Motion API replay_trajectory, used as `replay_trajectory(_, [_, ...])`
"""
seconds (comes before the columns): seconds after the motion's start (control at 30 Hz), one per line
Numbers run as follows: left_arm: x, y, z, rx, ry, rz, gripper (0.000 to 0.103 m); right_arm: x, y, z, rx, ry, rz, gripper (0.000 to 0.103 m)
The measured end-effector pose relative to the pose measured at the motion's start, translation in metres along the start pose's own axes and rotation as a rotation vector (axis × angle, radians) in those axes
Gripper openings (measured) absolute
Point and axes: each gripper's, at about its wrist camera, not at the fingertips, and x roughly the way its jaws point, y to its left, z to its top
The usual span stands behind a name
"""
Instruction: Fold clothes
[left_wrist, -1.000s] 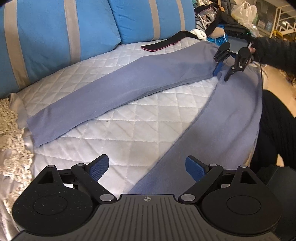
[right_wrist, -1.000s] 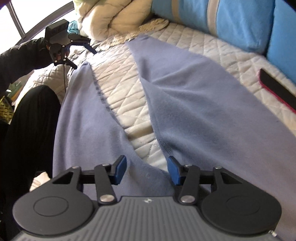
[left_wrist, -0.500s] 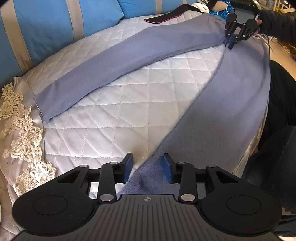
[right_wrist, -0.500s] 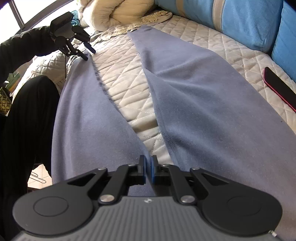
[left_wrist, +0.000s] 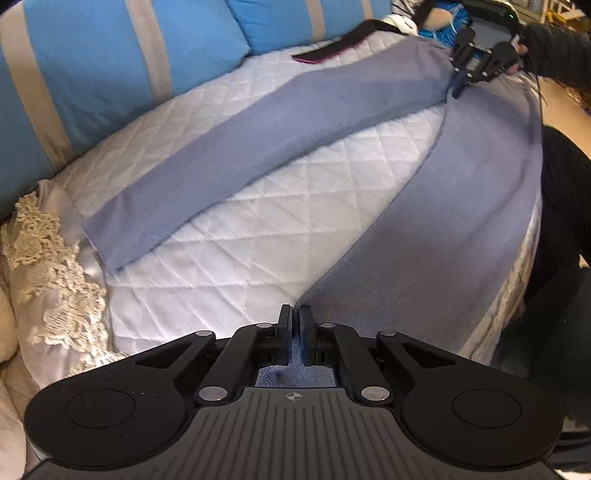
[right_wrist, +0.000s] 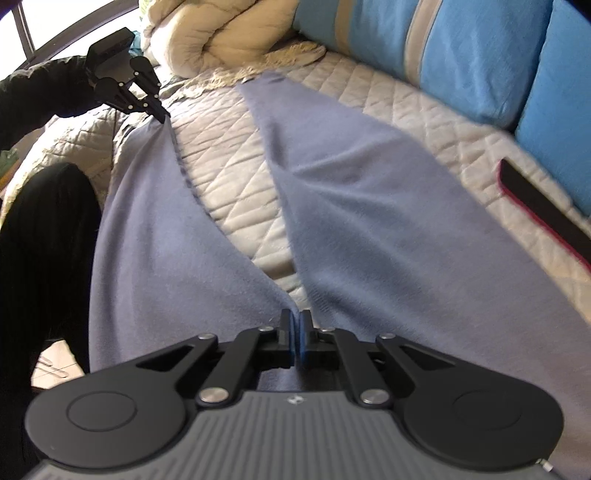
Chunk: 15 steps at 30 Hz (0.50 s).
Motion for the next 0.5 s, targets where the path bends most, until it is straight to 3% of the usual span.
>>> replay_trajectory(0.23, [0.006,0.009,0.008,-0.029,-0.031,0.063,0.004,-0.007,-0.009,0.003,0.030,-0.029,-0.032,0.000])
replay_trajectory(0.33, [0.017,0.004,0.011,-0.009,0.004,0.134,0.015,-0.002,-0.006,0.003,0.015,-0.020,-0.074,0.000])
replay_trajectory(0.4, [0.023,0.000,0.012,0.012,0.037,0.167,0.050,-0.004,-0.002,0.002,0.003,-0.036,-0.115,0.034])
replay_trajectory(0.43, [0.022,0.000,0.013,0.018,0.030,0.170,0.055,-0.004,0.000,0.002,-0.003,-0.045,-0.136,0.048])
replay_trajectory(0.47, [0.020,0.000,0.013,0.019,0.011,0.167,0.062,-0.005,0.002,0.001,-0.009,-0.053,-0.157,0.077])
replay_trajectory(0.5, [0.017,0.001,0.014,0.012,-0.009,0.164,0.068,-0.006,0.004,0.001,-0.015,-0.061,-0.178,0.094])
